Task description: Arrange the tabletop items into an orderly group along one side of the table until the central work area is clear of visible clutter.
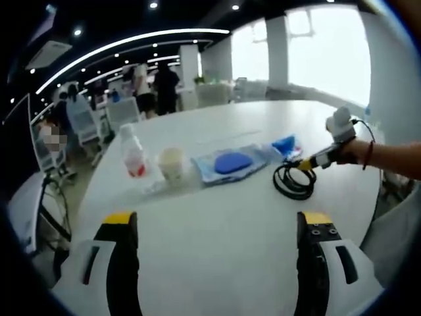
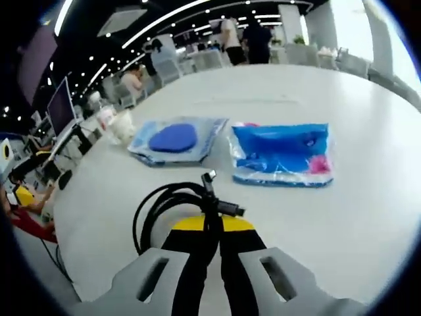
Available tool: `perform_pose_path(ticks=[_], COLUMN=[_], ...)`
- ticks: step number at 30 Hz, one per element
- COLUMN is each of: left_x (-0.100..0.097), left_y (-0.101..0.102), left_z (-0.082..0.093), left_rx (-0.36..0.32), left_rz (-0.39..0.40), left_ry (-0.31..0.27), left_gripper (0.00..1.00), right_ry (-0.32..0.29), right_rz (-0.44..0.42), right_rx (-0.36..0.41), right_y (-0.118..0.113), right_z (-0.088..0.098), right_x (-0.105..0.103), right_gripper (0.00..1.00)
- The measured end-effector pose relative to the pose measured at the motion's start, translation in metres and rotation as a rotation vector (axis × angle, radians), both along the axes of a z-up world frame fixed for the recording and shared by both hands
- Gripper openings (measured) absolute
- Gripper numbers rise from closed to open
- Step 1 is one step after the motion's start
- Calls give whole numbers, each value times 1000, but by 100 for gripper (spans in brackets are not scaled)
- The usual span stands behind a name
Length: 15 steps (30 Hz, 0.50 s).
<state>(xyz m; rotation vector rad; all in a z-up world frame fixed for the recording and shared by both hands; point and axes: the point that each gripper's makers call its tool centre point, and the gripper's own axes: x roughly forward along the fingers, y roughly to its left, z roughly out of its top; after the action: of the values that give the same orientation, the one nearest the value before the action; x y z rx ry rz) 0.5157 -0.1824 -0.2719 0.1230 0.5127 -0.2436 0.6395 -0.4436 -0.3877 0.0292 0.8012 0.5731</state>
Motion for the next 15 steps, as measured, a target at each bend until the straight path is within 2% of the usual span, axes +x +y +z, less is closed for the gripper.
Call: perform_pose_path(ticks=[5, 7, 9, 13, 15], left_x=[2, 2, 1, 0, 0], left_y=[6, 7, 7, 8, 8], left_z=[-2, -2, -2, -4, -4], left_rx=[17, 15, 11, 12, 17], left_rz=[27, 31, 32, 29, 29], left_ry=[11, 11, 12, 18, 19], left_gripper=[99, 99, 99, 99, 99], right_ry=[-2, 4, 29, -4, -22], right_rz=[7, -7, -62, -40, -44], right_rx=[-28, -27, -20, -34, -36], right_y=[0, -1, -5, -5, -6], right_z=[-5, -7, -9, -7, -2], right_x=[2, 3, 4, 4, 5], right_gripper=[6, 6, 7, 8, 13])
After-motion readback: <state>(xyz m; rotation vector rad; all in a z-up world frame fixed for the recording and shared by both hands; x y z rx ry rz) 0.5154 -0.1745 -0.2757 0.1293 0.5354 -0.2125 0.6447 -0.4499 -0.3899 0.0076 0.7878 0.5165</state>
